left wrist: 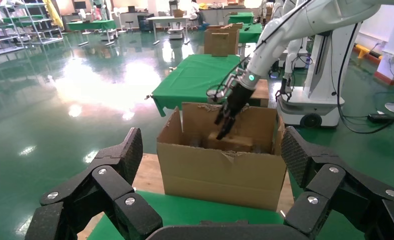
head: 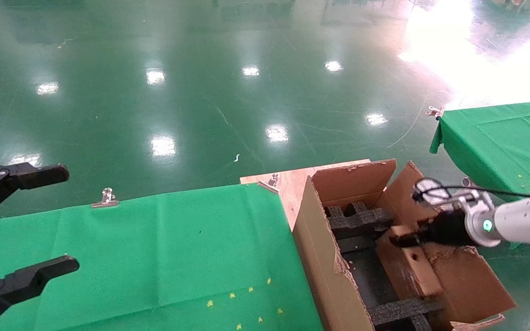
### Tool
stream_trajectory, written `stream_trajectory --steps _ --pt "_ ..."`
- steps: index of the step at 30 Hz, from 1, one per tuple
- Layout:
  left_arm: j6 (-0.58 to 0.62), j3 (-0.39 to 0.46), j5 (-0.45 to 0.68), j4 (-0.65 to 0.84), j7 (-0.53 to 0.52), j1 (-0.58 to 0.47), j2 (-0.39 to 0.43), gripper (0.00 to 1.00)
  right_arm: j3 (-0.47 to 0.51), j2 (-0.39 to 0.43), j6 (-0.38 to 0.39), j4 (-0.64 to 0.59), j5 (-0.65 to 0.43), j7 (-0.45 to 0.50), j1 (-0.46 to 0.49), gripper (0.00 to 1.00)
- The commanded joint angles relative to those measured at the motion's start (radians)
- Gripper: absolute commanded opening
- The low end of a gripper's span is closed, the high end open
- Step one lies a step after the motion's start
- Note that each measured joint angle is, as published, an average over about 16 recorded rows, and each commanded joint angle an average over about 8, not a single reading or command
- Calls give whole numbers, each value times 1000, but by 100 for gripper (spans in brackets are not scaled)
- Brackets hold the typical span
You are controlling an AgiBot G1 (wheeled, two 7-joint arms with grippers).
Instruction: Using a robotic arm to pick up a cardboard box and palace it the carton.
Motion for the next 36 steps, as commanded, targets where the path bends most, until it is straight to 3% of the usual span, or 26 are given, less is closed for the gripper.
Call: stream_trajectory --steps 1,9,18,25,36 --pt "0 0 0 0 0 0 0 100 3 6 7 14 -7 0 21 100" --pt "0 0 0 0 0 0 0 100 56 61 4 176 -12 -36 168 100" --pt "0 0 0 0 0 0 0 100 153 155 -126 423 88 -158 276 100" --pt "0 0 -1 0 0 0 0 100 184 180 -206 494 131 -216 297 100" --pt "0 0 -1 0 0 0 0 100 244 164 -222 486 132 -217 246 100"
